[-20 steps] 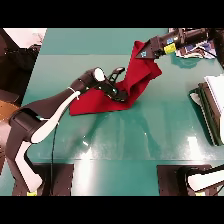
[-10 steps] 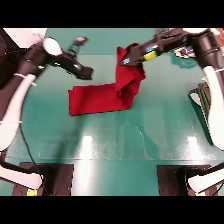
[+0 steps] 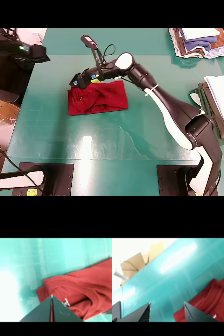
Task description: Fold the shirts.
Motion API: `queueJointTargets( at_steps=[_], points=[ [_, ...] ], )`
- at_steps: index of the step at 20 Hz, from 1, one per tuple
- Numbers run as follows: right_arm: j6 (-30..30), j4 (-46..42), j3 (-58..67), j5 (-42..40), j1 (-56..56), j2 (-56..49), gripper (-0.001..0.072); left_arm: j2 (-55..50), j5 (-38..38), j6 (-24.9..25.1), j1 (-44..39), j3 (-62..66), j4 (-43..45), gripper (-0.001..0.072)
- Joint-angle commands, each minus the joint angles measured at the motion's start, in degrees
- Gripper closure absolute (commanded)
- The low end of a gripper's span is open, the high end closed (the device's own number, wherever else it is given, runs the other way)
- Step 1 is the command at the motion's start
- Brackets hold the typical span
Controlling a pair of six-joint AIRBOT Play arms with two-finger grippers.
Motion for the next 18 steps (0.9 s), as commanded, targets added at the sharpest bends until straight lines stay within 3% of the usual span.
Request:
queueJointTargets(
  at_steps=[1, 5, 7, 8, 9, 10, 18],
  points=[
    [-1.2, -4.2, -4.0, -0.2, -1.6, 3.7, 0.0220, 2.2, -2.6, 0.1, 2.6, 0.0, 0.1, 0.0679],
    [1.9, -8.9, -14.0, 14.5, -12.9, 12.5, 0.0220, 2.1, -7.2, 0.1, 2.1, -1.6, -2.9, 0.0679],
    [3.2, -8.9, -20.0, 16.9, -18.4, 16.0, 0.0234, 2.1, -9.0, 0.0, 1.4, -4.7, -5.0, 0.0677],
    [3.2, -8.9, -23.2, 16.6, -21.0, 17.7, 0.0243, 2.2, -9.3, 0.0, 0.7, -7.0, -5.5, 0.0606],
    [3.2, -8.4, -26.0, 16.1, -23.0, 19.2, 0.0243, 2.3, -9.3, -0.1, -0.2, -10.0, -6.0, 0.0281],
    [3.2, -7.9, -28.7, 15.7, -25.0, 20.7, 0.0243, 2.3, -9.1, -0.2, -1.3, -13.3, -6.2, 0.0175],
    [3.2, -8.1, -44.5, 8.5, -30.3, 30.7, 0.0243, 4.9, 3.6, -1.6, -14.1, -39.0, -6.3, 0.0174]
  ],
)
